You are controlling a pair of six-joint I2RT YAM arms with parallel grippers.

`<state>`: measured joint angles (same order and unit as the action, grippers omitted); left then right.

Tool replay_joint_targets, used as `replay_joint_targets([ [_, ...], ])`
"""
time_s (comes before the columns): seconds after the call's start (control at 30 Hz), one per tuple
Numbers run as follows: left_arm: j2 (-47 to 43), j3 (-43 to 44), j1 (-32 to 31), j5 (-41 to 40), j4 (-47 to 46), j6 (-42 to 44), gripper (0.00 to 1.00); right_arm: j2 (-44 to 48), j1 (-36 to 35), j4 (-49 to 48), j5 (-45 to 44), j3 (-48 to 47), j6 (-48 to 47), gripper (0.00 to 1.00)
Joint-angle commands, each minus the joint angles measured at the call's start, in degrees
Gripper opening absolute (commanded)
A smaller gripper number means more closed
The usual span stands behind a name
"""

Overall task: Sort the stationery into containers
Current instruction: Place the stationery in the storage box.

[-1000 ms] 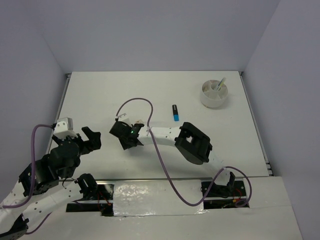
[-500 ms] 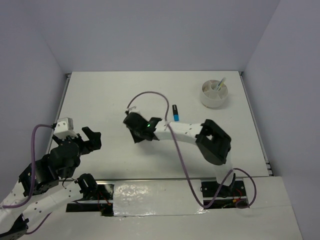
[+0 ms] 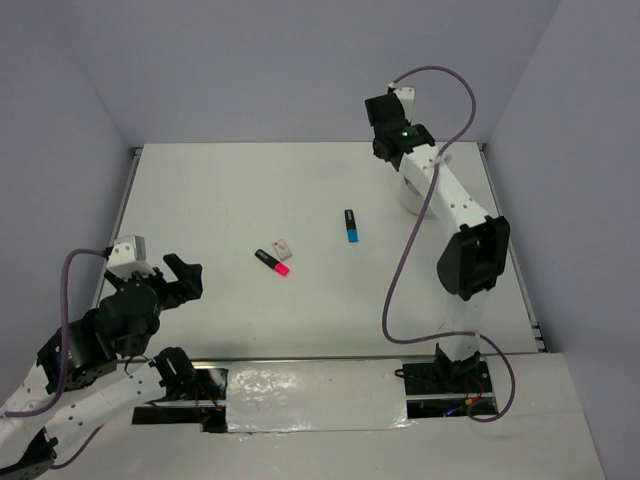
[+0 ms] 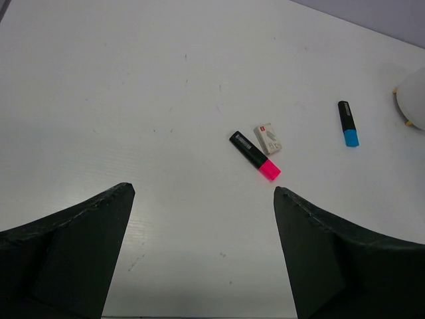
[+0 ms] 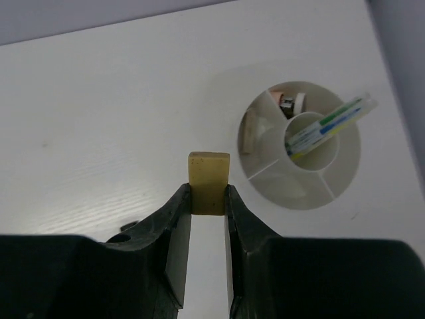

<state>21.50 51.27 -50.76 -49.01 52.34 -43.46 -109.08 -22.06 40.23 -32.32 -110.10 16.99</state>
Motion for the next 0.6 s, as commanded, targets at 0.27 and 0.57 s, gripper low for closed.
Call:
replay_joint_targets([
  [0.27, -0.49, 0.33, 0.14, 2.43, -4.08, 3.73, 0.99, -15.46, 5.45, 10.41, -13.74, -15.50, -7.06, 0.15],
  [0.57, 1.88, 0.24, 0.14, 3.93, -5.14, 5.14, 0.99, -16.25, 7.47, 7.76, -14.35, -10.04, -7.50, 0.22],
])
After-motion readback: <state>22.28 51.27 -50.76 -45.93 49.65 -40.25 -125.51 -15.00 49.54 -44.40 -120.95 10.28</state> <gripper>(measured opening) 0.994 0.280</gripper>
